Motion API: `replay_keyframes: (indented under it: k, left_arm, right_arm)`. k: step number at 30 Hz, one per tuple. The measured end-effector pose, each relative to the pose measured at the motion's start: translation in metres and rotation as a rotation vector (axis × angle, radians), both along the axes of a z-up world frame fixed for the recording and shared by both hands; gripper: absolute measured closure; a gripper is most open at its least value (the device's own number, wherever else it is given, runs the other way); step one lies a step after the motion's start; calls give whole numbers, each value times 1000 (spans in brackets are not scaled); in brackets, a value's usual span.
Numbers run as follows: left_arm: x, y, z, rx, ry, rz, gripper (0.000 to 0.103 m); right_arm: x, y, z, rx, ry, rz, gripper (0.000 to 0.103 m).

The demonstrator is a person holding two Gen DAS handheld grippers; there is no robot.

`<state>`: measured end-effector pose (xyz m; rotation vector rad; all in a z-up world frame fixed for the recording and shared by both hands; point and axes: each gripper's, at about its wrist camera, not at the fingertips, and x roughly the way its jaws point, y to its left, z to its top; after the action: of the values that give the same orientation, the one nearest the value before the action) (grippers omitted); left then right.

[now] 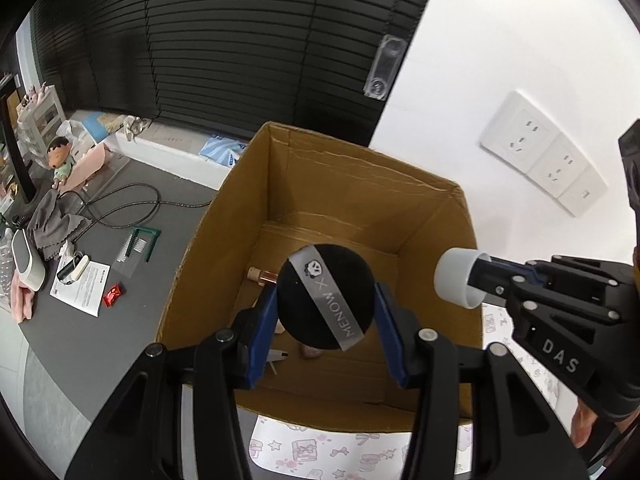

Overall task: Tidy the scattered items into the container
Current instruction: 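Carry black compact with left tool while right tool carries white cap into box, then open left tool over box while right tool opens, dropping compact and cap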

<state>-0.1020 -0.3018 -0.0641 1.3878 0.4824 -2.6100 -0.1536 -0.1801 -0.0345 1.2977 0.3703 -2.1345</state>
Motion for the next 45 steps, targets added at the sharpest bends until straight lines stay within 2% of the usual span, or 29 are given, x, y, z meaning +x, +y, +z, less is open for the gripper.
replay_keyframes:
  k: [8, 23, 36, 43, 45]
  left_arm:
    - [-11, -11, -24, 18, -44, 11, 56]
    - [-31, -17, -66, 41, -135, -9, 56]
    - [-34, -13, -70, 28, -157, -17, 56]
    - [-28, -10, -66, 21, -155, -3, 53]
    - [-27, -9, -65, 22, -159, -1, 52]
  right_arm:
    - [-7, -19, -17, 21, -32, 37, 99]
    - [-30, -34, -53, 63, -92, 39, 99]
    - [-37, -34, -76, 98, -124, 31, 97]
    - [-35, -28, -71, 100, -111, 27, 97]
    - [-33, -26, -68, 102, -94, 28, 92]
